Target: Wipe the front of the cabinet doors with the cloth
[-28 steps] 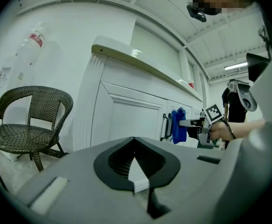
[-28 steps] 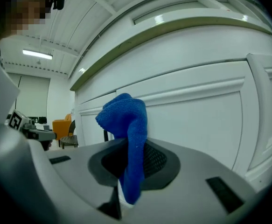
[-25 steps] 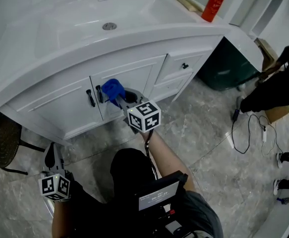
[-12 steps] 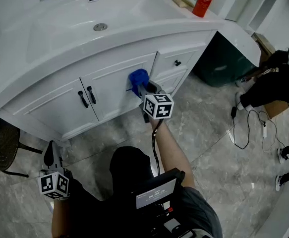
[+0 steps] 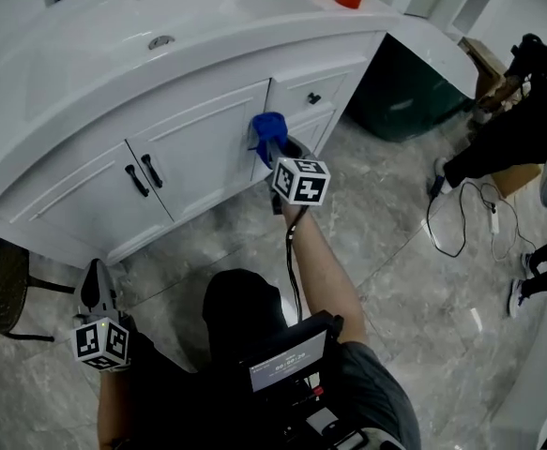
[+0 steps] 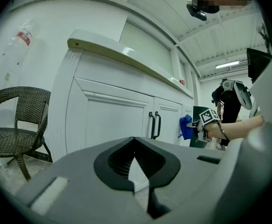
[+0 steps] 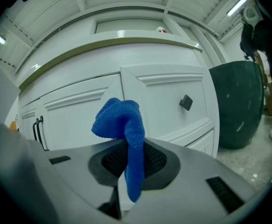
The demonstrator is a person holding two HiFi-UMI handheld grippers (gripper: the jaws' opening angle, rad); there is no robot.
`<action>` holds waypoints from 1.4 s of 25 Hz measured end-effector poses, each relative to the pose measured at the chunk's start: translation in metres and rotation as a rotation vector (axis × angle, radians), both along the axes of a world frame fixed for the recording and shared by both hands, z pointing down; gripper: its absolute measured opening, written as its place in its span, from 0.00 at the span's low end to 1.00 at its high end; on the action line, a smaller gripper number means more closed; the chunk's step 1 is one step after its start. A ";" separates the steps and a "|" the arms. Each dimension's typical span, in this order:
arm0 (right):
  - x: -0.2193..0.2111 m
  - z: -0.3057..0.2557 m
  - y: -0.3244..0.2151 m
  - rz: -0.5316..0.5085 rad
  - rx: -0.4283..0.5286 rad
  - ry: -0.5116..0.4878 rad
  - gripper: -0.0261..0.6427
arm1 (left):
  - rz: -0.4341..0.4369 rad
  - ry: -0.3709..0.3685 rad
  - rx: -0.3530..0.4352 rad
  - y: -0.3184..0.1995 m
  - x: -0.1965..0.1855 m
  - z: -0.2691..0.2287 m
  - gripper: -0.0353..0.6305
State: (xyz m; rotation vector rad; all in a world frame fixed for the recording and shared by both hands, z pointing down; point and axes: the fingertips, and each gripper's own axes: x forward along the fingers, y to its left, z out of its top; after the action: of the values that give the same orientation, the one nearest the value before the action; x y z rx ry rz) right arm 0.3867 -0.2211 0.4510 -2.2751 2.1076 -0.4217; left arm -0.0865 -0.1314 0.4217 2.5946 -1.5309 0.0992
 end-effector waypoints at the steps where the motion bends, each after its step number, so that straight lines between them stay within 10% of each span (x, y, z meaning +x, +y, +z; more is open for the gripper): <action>1: 0.003 -0.002 0.005 0.010 0.005 -0.008 0.11 | 0.010 -0.003 0.003 0.000 0.003 0.000 0.06; 7: -0.017 -0.012 0.028 -0.021 0.024 -0.029 0.11 | 0.032 0.008 -0.010 -0.004 0.007 0.005 0.06; 22: -0.232 -0.013 -0.003 -0.466 0.071 -0.041 0.11 | -0.056 0.006 -0.006 0.008 -0.047 0.006 0.06; 35: -0.180 0.022 -0.022 -0.368 0.039 0.066 0.11 | -0.079 -0.015 -0.030 -0.002 -0.049 0.022 0.06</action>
State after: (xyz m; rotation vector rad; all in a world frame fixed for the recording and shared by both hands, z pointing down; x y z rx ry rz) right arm 0.2064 -0.2430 0.4728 -1.9028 2.5484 -0.3082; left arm -0.1352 -0.1333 0.4440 2.5132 -1.6214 0.1336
